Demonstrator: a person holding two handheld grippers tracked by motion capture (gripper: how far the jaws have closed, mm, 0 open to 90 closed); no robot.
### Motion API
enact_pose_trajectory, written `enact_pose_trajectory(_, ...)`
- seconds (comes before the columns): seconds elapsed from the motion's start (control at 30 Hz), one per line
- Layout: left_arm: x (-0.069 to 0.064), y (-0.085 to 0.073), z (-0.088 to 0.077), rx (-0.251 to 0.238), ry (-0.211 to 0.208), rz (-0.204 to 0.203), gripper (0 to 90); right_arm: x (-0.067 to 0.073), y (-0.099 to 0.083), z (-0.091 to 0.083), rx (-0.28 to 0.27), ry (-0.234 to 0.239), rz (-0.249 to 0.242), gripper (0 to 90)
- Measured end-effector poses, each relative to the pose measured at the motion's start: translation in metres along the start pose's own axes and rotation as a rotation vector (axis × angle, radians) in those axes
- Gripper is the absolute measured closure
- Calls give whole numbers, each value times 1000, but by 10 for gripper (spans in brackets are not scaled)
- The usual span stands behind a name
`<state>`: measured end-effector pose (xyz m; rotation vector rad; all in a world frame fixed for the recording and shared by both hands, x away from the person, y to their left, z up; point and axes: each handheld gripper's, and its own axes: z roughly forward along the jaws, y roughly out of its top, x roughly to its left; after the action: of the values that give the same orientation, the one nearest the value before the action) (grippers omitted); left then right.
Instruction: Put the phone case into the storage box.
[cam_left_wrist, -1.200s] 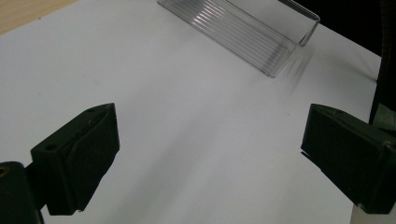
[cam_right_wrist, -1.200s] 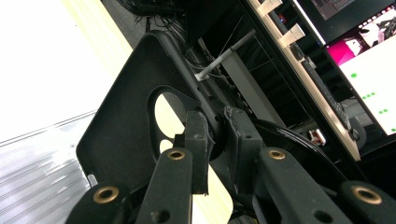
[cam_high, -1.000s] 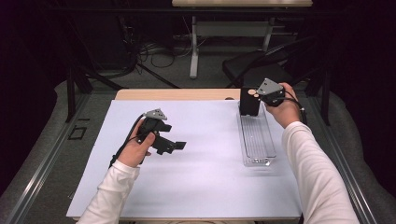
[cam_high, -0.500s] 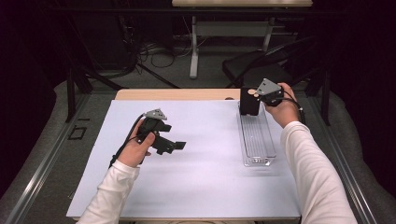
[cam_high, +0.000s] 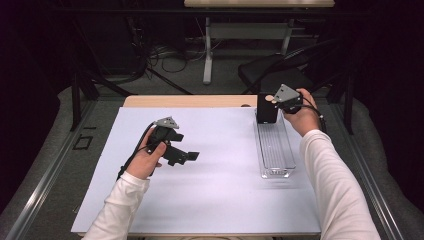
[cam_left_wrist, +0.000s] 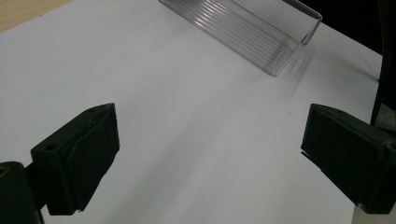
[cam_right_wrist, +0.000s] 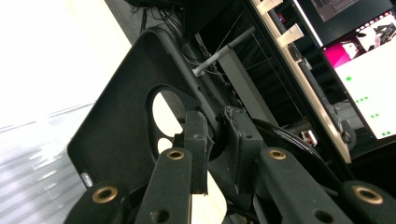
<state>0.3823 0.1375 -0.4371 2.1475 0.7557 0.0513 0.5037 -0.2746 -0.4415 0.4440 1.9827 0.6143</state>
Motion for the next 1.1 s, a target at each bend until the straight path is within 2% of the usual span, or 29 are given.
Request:
enact_pose_trajectory(0.1, 0, 0, 0, 3, -1, 0, 44, -1, -1, 1, 11, -3, -24, 793)
enact_pose_trajectory(0.67, 0, 0, 1, 1, -2, -3, 44, -6, -11, 7, 38, -28, -41, 764)
enact_pose_trajectory(1.1, 1, -1, 1, 8, 3, -2, 44, -5, -12, 11, 51, -35, -16, 687)
